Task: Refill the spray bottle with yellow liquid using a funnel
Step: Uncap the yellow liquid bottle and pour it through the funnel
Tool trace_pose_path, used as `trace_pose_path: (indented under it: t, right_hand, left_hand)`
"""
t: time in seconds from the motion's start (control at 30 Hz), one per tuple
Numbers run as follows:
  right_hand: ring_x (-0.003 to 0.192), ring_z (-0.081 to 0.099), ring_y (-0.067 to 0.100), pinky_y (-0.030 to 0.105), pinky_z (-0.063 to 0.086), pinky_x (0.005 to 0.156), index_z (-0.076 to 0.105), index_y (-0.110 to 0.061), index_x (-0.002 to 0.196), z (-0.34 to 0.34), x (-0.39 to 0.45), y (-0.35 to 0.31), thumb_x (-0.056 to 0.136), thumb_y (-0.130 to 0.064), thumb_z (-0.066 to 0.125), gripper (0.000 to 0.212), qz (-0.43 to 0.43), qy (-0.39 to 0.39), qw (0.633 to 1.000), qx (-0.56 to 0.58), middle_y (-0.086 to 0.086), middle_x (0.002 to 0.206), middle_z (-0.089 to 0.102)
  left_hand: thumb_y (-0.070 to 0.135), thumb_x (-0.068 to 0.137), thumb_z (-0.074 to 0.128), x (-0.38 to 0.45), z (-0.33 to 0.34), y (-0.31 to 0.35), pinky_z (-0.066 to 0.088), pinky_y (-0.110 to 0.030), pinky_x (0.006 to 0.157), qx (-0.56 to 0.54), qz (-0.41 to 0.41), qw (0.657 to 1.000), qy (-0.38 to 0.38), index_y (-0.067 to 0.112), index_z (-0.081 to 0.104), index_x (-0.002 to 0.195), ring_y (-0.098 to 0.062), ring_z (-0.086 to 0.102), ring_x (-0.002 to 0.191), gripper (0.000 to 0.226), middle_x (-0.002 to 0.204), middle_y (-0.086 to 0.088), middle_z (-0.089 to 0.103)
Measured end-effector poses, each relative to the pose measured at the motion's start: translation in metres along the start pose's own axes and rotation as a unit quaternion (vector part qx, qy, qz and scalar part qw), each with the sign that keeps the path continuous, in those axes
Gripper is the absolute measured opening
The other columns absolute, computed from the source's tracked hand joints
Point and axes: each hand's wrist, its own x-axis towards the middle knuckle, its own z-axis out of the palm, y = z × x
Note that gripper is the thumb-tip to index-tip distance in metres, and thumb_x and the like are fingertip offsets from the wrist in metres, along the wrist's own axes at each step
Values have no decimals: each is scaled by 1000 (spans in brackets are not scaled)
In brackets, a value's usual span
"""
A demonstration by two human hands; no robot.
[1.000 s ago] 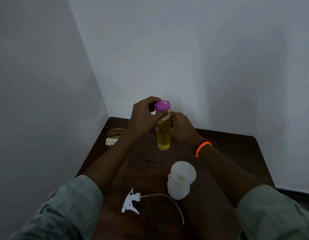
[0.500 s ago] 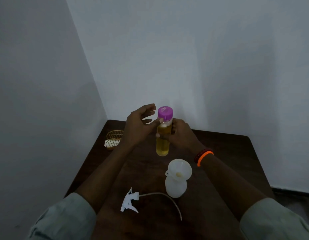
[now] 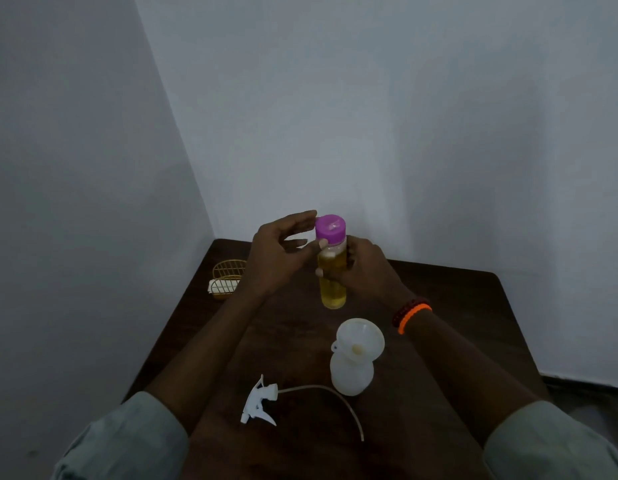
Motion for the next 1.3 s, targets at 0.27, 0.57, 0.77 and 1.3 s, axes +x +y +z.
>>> trace_pose_path:
  t: [0.27, 0.57, 0.77, 1.3]
  right_hand:
    - [91, 71, 1, 16, 57, 82, 67, -16, 117, 19, -1, -6, 77, -34, 83, 47, -15, -33, 999, 14, -7, 101, 75]
    - [86, 65, -7, 5, 47, 74, 67, -19, 116, 6, 4, -2, 77, -31, 85, 45, 0, -13, 1000, 10, -11, 98, 71]
    - [93, 71, 1, 15, 55, 83, 67, -17, 118, 19, 5, -6, 76, -31, 85, 48, -21, -22, 999, 26, -6, 103, 75]
    - [94, 70, 2, 11, 54, 81, 67, -16, 119, 19, 8, -1, 76, -32, 85, 49, -16, -24, 999, 21, -7, 104, 74]
  left_hand:
    - [41, 69, 86, 9, 4, 3, 57, -43, 96, 18, -12, 999, -44, 16, 58, 136, -16, 61, 122, 77, 132, 4, 64]
    - [25, 77, 84, 7, -12, -8, 57, -49, 92, 7, -13, 1000, -10, 11, 66, 127, -17, 68, 112, 54, 117, -2, 73]
    - [17, 72, 89, 15, -4, -6, 58, -42, 93, 11, -15, 999, -29, 9, 60, 133, -16, 65, 117, 67, 126, -3, 68]
    - [27, 70, 90, 19, -6, -9, 59, -42, 91, 11, -24, 999, -31, 14, 62, 131, -13, 65, 117, 68, 124, 2, 69]
